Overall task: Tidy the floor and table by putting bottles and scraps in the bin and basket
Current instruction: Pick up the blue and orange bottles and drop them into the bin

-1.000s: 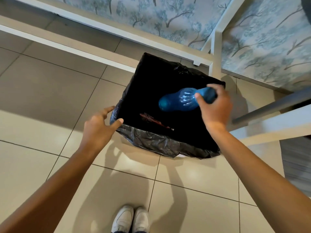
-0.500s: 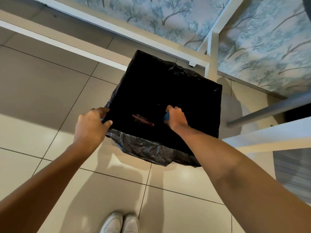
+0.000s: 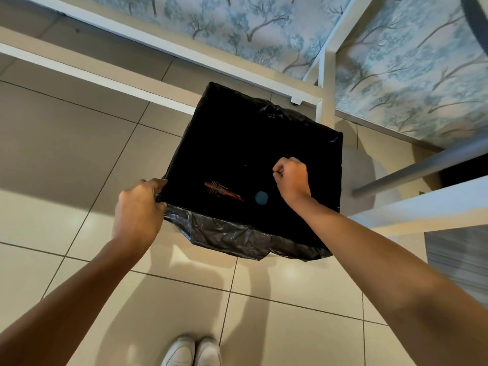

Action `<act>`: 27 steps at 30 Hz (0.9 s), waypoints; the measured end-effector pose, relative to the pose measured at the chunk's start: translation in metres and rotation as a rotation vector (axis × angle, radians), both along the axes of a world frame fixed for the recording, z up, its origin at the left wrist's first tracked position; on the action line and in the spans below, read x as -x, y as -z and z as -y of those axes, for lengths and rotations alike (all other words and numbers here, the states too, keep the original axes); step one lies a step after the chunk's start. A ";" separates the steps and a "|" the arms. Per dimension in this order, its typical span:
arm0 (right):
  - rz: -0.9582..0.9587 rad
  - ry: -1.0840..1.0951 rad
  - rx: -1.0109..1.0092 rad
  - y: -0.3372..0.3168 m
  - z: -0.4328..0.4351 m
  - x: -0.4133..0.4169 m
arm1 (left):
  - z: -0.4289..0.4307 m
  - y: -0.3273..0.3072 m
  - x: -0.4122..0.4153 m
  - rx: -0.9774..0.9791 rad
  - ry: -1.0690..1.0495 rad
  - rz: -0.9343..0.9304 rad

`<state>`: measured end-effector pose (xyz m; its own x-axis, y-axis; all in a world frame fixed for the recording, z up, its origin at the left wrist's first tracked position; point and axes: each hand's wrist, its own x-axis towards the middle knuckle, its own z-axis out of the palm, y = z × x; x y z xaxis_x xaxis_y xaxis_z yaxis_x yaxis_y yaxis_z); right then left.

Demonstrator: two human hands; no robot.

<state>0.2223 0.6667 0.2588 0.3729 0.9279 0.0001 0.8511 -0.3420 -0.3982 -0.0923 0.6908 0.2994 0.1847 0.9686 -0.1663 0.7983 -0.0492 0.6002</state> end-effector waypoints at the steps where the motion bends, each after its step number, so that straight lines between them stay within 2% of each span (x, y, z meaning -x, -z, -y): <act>1: -0.024 0.007 -0.033 -0.008 0.001 -0.001 | 0.002 -0.002 -0.001 -0.012 -0.002 0.007; 6: -0.081 0.001 -0.234 -0.044 0.025 0.013 | 0.016 -0.017 -0.014 -0.095 0.030 0.100; 10: -0.151 0.081 -0.297 -0.071 0.056 0.026 | 0.029 -0.035 -0.030 -0.082 0.113 0.216; 13: -0.117 0.113 -0.364 -0.091 0.093 0.035 | 0.046 -0.049 -0.041 -0.059 0.202 0.257; 21: -0.025 0.326 -0.450 -0.144 0.211 0.037 | 0.089 -0.091 -0.074 -0.106 0.493 0.205; 24: -0.010 0.437 -0.470 -0.154 0.263 0.034 | 0.123 -0.103 -0.093 -0.134 0.573 0.194; 27: -0.004 0.576 -0.456 -0.162 0.336 0.030 | 0.181 -0.117 -0.121 -0.081 0.640 0.189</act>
